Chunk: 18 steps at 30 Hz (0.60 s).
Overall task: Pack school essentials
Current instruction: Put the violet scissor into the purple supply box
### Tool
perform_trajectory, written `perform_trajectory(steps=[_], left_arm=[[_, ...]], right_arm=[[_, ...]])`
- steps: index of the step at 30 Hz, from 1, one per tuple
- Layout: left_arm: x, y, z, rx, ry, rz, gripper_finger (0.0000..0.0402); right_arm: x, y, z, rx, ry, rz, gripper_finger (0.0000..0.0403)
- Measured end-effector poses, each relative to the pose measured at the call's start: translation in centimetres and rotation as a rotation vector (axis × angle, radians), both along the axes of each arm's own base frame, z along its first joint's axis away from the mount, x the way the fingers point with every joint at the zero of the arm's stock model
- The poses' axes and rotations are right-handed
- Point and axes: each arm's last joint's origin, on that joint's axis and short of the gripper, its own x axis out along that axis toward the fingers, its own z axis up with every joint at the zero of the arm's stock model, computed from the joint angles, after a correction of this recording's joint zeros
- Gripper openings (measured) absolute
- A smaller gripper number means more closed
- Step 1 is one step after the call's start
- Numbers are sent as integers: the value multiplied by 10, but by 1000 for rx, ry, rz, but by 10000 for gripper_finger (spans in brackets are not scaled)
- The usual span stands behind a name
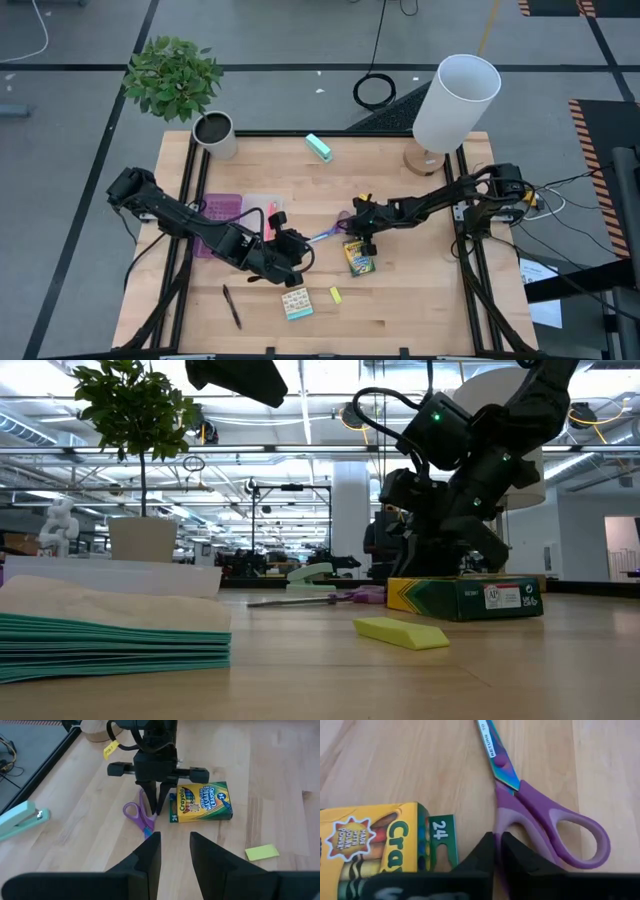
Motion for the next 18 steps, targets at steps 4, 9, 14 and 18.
perform_trajectory(steps=[4,9,14,18], left_arm=[[0,1,0,-12,-7,16,106],[1,3,0,-22,-10,31,106],[1,3,0,-26,-13,37,120],[2,2,-1,-16,-13,37,152]], right_arm=[[0,3,11,3,-43,0,19],[-5,16,38,-62,-126,21,6],[-17,31,61,-160,-162,22,8],[-27,42,80,-252,-217,-11,8]])
